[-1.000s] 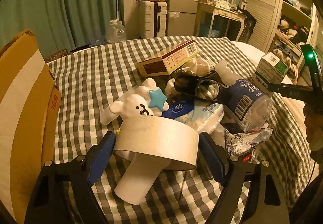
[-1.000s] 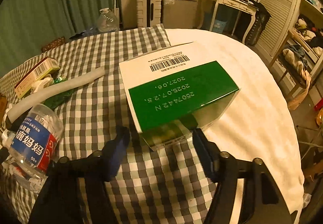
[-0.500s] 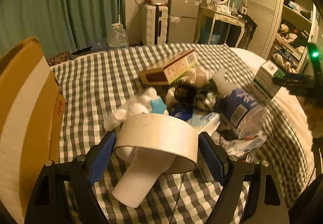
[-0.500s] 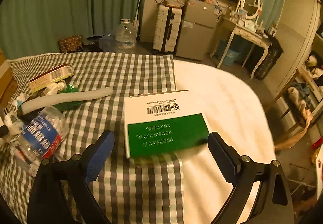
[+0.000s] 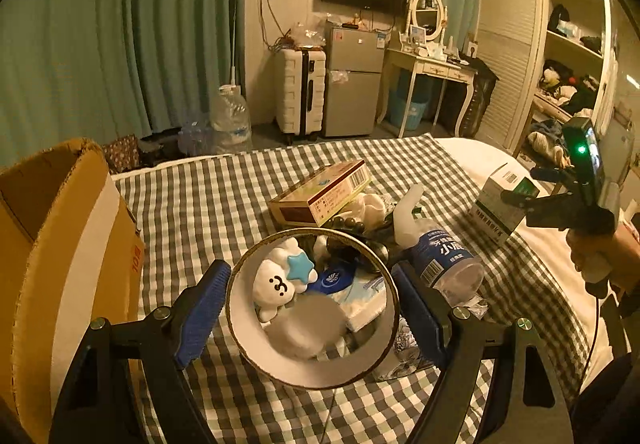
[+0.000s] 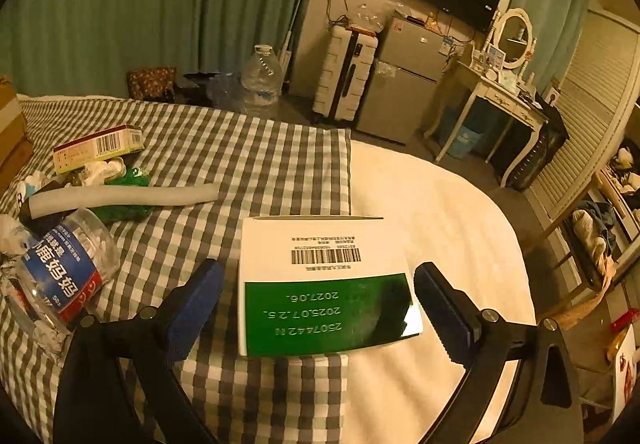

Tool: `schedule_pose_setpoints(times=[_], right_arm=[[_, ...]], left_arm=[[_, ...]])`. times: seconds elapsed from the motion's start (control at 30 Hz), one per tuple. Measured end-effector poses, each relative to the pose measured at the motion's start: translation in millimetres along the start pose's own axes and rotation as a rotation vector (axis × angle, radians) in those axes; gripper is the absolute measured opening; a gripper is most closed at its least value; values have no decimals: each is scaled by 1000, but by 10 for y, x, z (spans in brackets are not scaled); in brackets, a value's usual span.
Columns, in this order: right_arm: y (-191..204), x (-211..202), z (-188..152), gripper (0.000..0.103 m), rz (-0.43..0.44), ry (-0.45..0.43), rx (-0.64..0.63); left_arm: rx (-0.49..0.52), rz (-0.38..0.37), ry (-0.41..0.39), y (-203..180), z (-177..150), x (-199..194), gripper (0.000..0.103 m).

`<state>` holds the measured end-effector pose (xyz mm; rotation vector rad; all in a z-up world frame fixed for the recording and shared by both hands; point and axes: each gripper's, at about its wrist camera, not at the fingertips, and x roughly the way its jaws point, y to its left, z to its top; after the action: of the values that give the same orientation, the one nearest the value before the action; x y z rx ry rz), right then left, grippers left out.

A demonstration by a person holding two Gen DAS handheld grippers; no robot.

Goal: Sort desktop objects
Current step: 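Grasp the green-and-white box with the right gripper while the left gripper grasps the white cup holder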

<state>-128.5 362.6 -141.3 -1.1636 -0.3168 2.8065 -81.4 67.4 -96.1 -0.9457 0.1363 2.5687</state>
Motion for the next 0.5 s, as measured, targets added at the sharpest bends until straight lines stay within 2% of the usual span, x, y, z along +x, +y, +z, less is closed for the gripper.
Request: schedule_pose_setpoints(times=[0.13, 0.33, 0.5], right_arm=[[-91, 140, -63, 98, 24, 52, 44], [-141, 195, -101, 99, 36, 52, 72], [-105, 321, -173, 98, 39, 104, 75]], left_arm=[[0, 4, -9, 9, -1, -9, 84], [2, 13, -30, -4, 50, -69, 84], [3, 25, -59, -32, 72, -154, 84]])
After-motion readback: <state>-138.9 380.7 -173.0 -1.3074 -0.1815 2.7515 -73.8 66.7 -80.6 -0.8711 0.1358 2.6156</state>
